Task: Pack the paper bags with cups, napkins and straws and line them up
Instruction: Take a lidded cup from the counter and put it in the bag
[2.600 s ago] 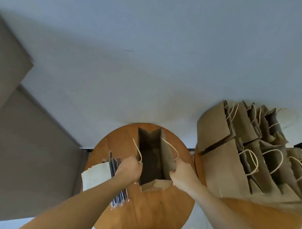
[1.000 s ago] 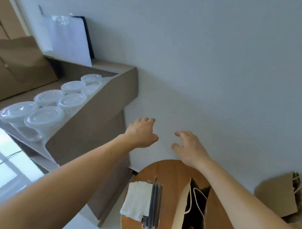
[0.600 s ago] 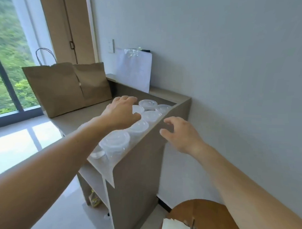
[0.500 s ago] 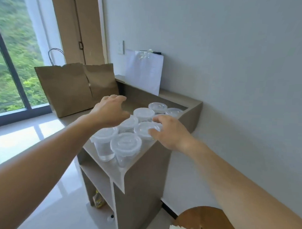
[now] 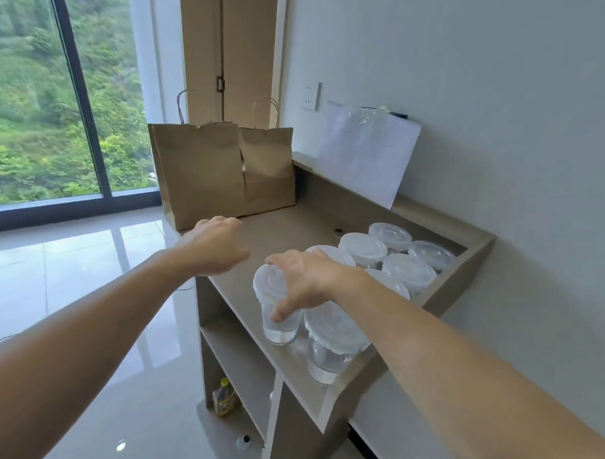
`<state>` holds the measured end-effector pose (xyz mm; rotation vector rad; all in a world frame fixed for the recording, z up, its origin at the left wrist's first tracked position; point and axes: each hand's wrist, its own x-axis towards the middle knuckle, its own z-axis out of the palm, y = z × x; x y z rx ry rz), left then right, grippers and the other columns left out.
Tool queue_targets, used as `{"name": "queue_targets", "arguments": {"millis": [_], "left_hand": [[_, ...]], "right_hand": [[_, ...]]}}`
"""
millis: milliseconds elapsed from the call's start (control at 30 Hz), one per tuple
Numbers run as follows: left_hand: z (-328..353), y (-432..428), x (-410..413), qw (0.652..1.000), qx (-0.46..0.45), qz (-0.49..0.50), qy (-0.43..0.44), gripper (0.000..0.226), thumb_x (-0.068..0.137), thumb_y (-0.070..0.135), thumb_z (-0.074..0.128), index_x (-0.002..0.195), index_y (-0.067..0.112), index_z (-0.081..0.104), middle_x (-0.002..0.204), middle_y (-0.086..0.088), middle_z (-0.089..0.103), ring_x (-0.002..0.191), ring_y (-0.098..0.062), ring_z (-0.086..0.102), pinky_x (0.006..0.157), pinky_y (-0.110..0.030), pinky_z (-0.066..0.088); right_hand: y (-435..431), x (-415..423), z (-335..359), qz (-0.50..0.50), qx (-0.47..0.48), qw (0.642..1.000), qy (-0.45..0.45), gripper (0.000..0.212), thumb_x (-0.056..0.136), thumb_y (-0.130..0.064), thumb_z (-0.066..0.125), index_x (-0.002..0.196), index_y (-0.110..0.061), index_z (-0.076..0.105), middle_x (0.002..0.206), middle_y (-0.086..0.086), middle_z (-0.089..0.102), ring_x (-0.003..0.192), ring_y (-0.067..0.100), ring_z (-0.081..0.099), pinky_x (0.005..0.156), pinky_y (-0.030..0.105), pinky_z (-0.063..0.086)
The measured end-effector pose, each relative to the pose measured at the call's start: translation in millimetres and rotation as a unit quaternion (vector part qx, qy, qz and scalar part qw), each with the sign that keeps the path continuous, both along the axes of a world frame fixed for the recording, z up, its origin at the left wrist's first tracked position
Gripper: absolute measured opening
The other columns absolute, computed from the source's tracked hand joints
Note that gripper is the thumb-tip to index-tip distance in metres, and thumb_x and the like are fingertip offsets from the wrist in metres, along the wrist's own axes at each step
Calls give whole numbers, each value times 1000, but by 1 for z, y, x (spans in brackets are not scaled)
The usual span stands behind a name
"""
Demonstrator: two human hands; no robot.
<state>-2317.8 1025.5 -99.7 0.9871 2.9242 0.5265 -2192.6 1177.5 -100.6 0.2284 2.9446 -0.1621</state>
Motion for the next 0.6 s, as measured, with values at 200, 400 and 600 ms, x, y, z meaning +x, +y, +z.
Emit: {"name": "queue_targets", "arguments": {"millis": [200, 400, 600], "left_hand": [[8, 16, -3, 999, 6, -31, 7, 64, 90, 37, 56, 149, 23, 36, 152, -4, 38, 139, -27, 31, 103, -40, 37], [38, 48, 1, 996, 43, -60, 42, 59, 92, 35, 56, 148, 24, 40, 153, -2, 39, 140, -26, 33, 104, -42, 38], [77, 117, 43, 981, 79, -157, 80, 64, 88, 37, 59, 147, 21, 42, 150, -6, 44, 136, -30, 38, 105, -46, 37]], "right_hand": [[9, 1, -2, -19, -58, 996, 70, 98, 62, -54, 80, 146, -42, 30, 128, -3, 44, 124, 23, 38, 95, 33, 36], [42, 46, 57, -48, -168, 963, 206, 96, 64, -39, 85, 145, -36, 35, 130, -5, 42, 121, 14, 42, 89, 27, 39], [89, 144, 108, -147, -218, 899, 350, 94, 63, -37, 90, 143, -38, 40, 142, -6, 42, 131, 6, 40, 101, 26, 38]]}}
